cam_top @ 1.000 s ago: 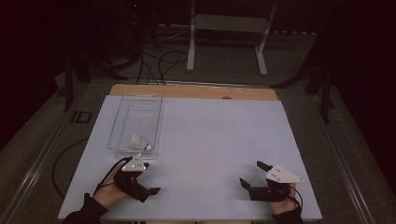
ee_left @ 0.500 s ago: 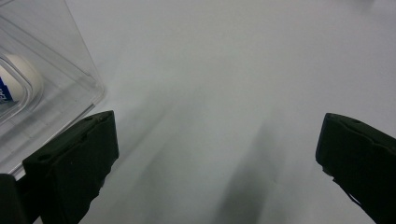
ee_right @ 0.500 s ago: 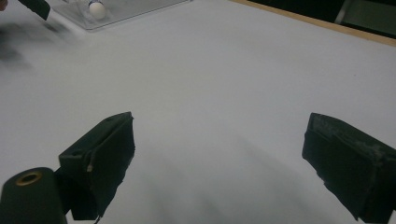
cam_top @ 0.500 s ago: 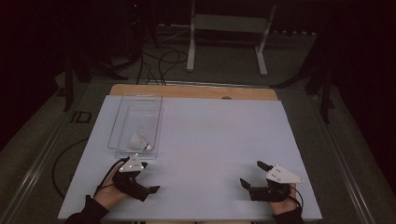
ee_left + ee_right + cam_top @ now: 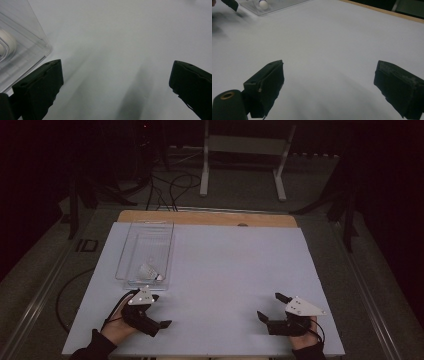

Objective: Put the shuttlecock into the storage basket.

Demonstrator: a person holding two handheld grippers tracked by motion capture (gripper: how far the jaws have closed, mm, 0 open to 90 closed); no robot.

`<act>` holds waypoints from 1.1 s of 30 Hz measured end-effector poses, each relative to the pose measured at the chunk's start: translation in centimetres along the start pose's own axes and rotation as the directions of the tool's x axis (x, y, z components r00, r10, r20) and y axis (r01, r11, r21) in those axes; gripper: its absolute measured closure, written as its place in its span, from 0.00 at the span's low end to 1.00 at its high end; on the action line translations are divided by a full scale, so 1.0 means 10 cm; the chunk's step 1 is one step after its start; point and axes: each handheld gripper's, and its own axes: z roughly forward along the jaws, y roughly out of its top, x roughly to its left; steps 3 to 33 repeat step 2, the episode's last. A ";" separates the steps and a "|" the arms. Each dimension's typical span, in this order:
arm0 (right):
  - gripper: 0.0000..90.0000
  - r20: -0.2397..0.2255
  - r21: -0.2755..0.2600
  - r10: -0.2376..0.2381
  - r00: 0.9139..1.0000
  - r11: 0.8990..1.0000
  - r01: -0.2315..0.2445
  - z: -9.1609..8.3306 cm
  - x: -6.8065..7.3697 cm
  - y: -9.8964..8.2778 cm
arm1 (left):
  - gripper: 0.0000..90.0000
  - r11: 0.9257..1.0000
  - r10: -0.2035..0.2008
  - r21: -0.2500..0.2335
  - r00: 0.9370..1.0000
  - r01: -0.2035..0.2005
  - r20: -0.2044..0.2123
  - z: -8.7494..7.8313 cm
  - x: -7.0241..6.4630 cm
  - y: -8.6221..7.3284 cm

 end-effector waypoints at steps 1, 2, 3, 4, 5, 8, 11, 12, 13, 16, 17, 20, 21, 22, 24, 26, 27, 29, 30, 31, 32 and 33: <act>0.10 -0.001 -0.001 0.001 1.000 1.000 -0.001 0.00 0.00 0.00 | 0.00 1.000 -0.001 0.000 1.000 0.001 0.002 0.00 0.00 0.00; 0.10 -0.001 0.000 0.000 1.000 1.000 0.000 0.00 0.00 0.00 | 0.00 1.000 -0.001 0.000 1.000 0.001 0.005 0.00 0.00 0.00; 0.10 -0.001 0.000 0.000 1.000 1.000 0.000 0.00 0.00 0.00 | 0.00 1.000 -0.001 0.000 1.000 0.001 0.005 0.00 0.00 0.00; 0.10 -0.001 0.000 0.000 1.000 1.000 0.000 0.00 0.00 0.00 | 0.00 1.000 -0.001 0.000 1.000 0.001 0.005 0.00 0.00 0.00; 0.10 -0.001 0.000 0.000 1.000 1.000 0.000 0.00 0.00 0.00 | 0.00 1.000 -0.001 0.000 1.000 0.001 0.005 0.00 0.00 0.00; 0.10 -0.001 0.000 0.000 1.000 1.000 0.000 0.00 0.00 0.00 | 0.00 1.000 -0.001 0.000 1.000 0.001 0.005 0.00 0.00 0.00; 0.10 -0.001 0.000 0.000 1.000 1.000 0.000 0.00 0.00 0.00 | 0.00 1.000 -0.001 0.000 1.000 0.001 0.005 0.00 0.00 0.00; 0.10 -0.001 0.000 0.000 1.000 1.000 0.000 0.00 0.00 0.00 | 0.00 1.000 -0.001 0.000 1.000 0.001 0.005 0.00 0.00 0.00; 0.10 -0.001 0.000 0.000 1.000 1.000 0.000 0.00 0.00 0.00 | 0.00 1.000 -0.001 0.000 1.000 0.001 0.005 0.00 0.00 0.00; 0.10 -0.001 0.000 0.000 1.000 1.000 0.000 0.00 0.00 0.00 | 0.00 1.000 -0.001 0.000 1.000 0.001 0.005 0.00 0.00 0.00; 0.10 -0.001 0.000 0.000 1.000 1.000 0.000 0.00 0.00 0.00 | 0.00 1.000 -0.001 0.000 1.000 0.001 0.005 0.00 0.00 0.00; 0.10 -0.001 0.000 0.000 1.000 1.000 0.000 0.00 0.00 0.00 | 0.00 1.000 -0.001 0.000 1.000 0.001 0.005 0.00 0.00 0.00; 0.10 -0.001 0.000 0.000 1.000 1.000 0.000 0.00 0.00 0.00 | 0.00 1.000 -0.001 0.000 1.000 0.001 0.005 0.00 0.00 0.00; 0.10 -0.001 0.000 0.000 1.000 1.000 0.000 0.00 0.00 0.00 | 0.00 1.000 -0.001 0.000 1.000 0.001 0.005 0.00 0.00 0.00; 0.10 -0.001 0.000 0.000 1.000 1.000 0.000 0.00 0.00 0.00 | 0.00 1.000 -0.001 0.000 1.000 0.001 0.005 0.00 0.00 0.00; 0.10 -0.001 0.000 0.000 1.000 1.000 0.000 0.00 0.00 0.00 | 0.00 1.000 -0.001 0.000 1.000 0.001 0.005 0.00 0.00 0.00; 0.10 -0.001 0.000 0.000 1.000 1.000 0.000 0.00 0.00 0.00 | 0.00 1.000 -0.001 0.000 1.000 0.001 0.005 0.00 0.00 0.00; 0.10 -0.001 0.000 0.000 1.000 1.000 0.000 0.00 0.00 0.00 | 0.00 1.000 -0.001 0.000 1.000 0.001 0.005 0.00 0.00 0.00; 0.10 -0.001 0.000 0.000 1.000 1.000 0.000 0.00 0.00 0.00 | 0.00 1.000 -0.001 0.000 1.000 0.001 0.005 0.00 0.00 0.00; 0.10 -0.001 0.000 0.000 1.000 1.000 0.000 0.00 0.00 0.00 | 0.00 1.000 -0.001 0.000 1.000 0.001 0.005 0.00 0.00 0.00; 0.10 -0.001 0.000 0.000 1.000 1.000 0.000 0.00 0.00 0.00 | 0.00 1.000 -0.001 0.000 1.000 0.001 0.005 0.00 0.00 0.00; 0.10 -0.001 0.000 0.000 1.000 1.000 0.000 0.00 0.00 0.00 | 0.00 1.000 -0.001 0.000 1.000 0.001 0.005 0.00 0.00 0.00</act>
